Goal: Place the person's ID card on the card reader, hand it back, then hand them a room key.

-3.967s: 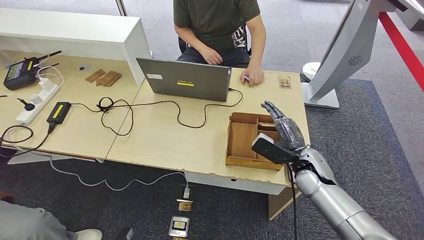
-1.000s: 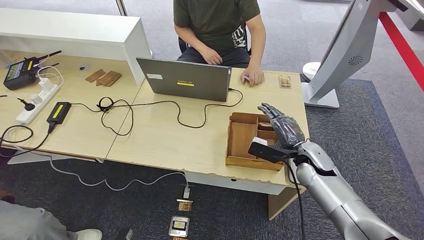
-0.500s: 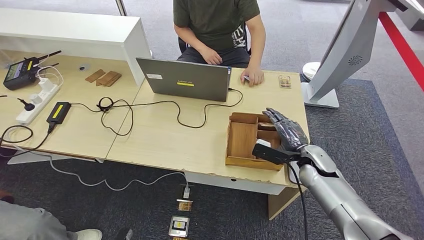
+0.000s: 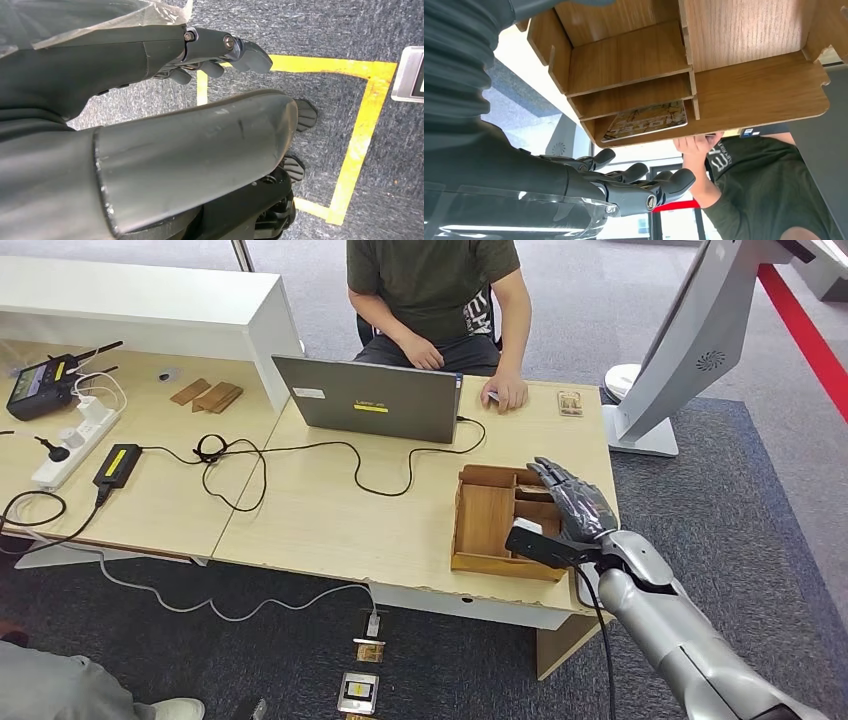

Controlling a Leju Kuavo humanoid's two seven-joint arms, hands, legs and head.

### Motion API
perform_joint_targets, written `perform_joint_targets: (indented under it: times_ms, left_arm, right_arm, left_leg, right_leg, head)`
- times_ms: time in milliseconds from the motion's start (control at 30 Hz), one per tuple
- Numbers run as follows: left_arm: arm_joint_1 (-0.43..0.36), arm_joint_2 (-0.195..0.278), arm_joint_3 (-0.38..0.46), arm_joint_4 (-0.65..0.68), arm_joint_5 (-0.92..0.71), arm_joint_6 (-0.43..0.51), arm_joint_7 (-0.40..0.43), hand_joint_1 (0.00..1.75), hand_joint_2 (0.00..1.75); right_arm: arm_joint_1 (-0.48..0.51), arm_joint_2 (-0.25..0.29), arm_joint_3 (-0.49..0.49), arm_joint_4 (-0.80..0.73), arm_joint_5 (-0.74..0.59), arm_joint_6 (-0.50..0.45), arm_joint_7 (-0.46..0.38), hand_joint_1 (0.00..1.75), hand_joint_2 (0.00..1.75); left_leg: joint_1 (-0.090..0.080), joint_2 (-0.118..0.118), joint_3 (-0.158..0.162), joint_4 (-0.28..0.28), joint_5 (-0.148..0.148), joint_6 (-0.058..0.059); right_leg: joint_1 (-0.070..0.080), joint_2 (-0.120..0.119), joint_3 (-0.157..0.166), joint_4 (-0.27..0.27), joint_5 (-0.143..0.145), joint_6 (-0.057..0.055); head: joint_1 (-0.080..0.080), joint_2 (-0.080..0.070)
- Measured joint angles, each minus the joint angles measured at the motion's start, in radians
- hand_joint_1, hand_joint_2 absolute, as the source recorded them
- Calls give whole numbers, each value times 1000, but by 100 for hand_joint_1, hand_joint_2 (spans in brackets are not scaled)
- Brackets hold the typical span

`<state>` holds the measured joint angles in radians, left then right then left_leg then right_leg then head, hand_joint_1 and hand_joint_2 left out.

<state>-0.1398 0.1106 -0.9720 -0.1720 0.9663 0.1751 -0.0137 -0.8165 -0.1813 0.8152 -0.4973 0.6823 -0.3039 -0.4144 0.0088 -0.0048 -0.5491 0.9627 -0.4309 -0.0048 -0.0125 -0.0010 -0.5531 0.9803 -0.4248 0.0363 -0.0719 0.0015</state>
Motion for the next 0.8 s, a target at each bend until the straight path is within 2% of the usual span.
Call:
perform_joint_targets:
  times_ms: [400, 800]
  left_arm:
    - [0, 0, -7, 0, 5, 8, 15, 0, 0]
    - [0, 0, -8, 0, 7, 13, 26, 0, 0]
  right_arm:
    - [-80, 5, 1, 13, 24, -15, 0, 0, 175]
    - [-91, 19, 7, 32, 14, -27, 2, 0, 175]
  left_leg:
    - [0, 0, 0, 0, 0, 0]
    - [0, 0, 0, 0, 0, 0]
  right_leg:
    - [0, 0, 0, 0, 0, 0]
    - [0, 0, 0, 0, 0, 0]
  head:
    - [0, 0]
    - [0, 0]
